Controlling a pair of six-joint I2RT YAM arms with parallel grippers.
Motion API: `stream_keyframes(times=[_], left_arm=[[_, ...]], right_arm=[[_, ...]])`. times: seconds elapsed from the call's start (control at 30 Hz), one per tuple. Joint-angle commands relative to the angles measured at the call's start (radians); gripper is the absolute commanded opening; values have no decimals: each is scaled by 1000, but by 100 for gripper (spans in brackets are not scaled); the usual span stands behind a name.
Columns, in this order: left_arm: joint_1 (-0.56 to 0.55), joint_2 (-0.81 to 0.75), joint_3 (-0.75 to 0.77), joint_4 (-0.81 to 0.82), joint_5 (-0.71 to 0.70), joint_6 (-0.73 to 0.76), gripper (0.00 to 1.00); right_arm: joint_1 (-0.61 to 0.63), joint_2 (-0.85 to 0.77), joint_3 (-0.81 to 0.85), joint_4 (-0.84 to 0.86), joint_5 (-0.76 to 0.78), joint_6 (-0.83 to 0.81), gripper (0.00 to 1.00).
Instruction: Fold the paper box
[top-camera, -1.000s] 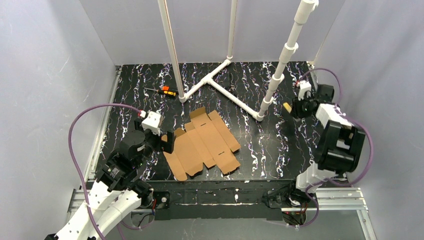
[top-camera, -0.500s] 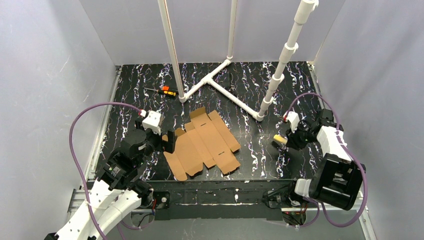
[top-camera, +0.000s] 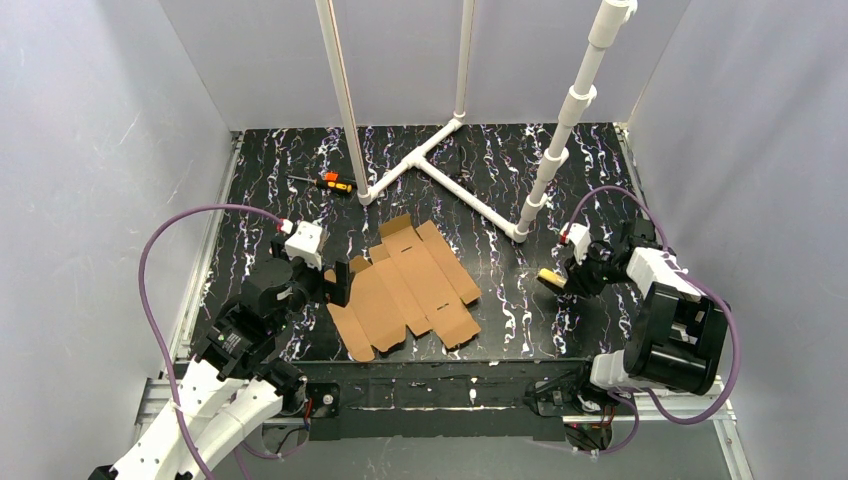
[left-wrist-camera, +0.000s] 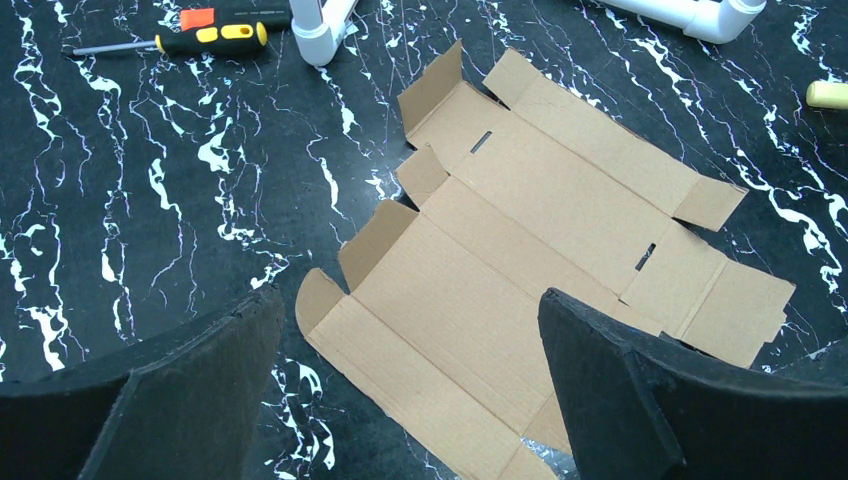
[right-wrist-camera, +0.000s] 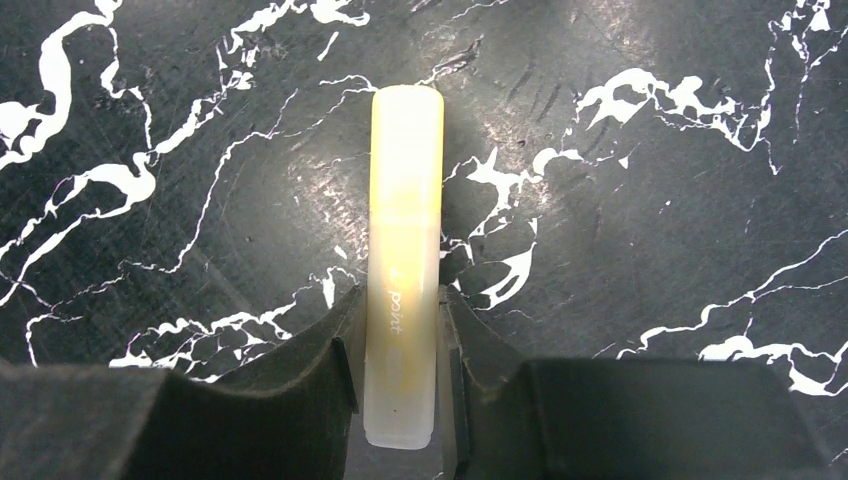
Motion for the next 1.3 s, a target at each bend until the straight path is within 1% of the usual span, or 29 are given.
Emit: stream_keyframes(times=[0.0, 0.1, 0.13, 0.27, 0.43, 0.5, 0.6, 0.8, 0.93, 1.0, 1.07, 1.1, 1.13, 1.17, 1.27], left_arm=[[7, 4, 4, -2, 8, -2, 98], [8, 7, 3, -1, 12, -3, 98], [9, 8, 4, -1, 14, -2, 98], [11, 16, 4, 0, 23, -3, 98], [17, 23, 5, -1, 34, -9, 98], [20, 25, 5, 2, 38, -14, 98], [28, 27, 5, 5, 47, -21, 98], [43, 30, 3, 6, 61, -36, 98], [44, 40, 0, 8, 73, -77, 98], [44, 51, -2, 9, 88, -112, 96], [43, 60, -8, 20, 106, -150, 96], [44, 64, -16, 27, 119, -174, 96], [44, 66, -26, 39, 132, -197, 95], [44, 68, -41, 58, 152, -225, 95], [44, 72, -94, 129, 209, -314, 95]], right_arm=[[6, 27, -8, 51, -5, 25, 33], [8, 47, -8, 41, -2, 6, 35], [9, 54, -9, 40, 0, 0, 38], [14, 77, -10, 38, 11, -16, 55], [14, 74, 53, -21, 27, 3, 68], [14, 64, 103, -81, 26, -3, 72], [14, 44, 177, -187, -13, -36, 73], [18, -35, 228, -341, -200, -102, 73], [32, -80, 230, -410, -314, -125, 72], [43, -102, 212, -444, -365, -184, 71], [58, -115, 191, -503, -411, -299, 69], [69, -122, 180, -502, -429, -316, 67], [87, -130, 169, -476, -441, -310, 64], [111, -140, 154, -419, -443, -264, 59], [219, -171, 113, -121, -363, -1, 43]])
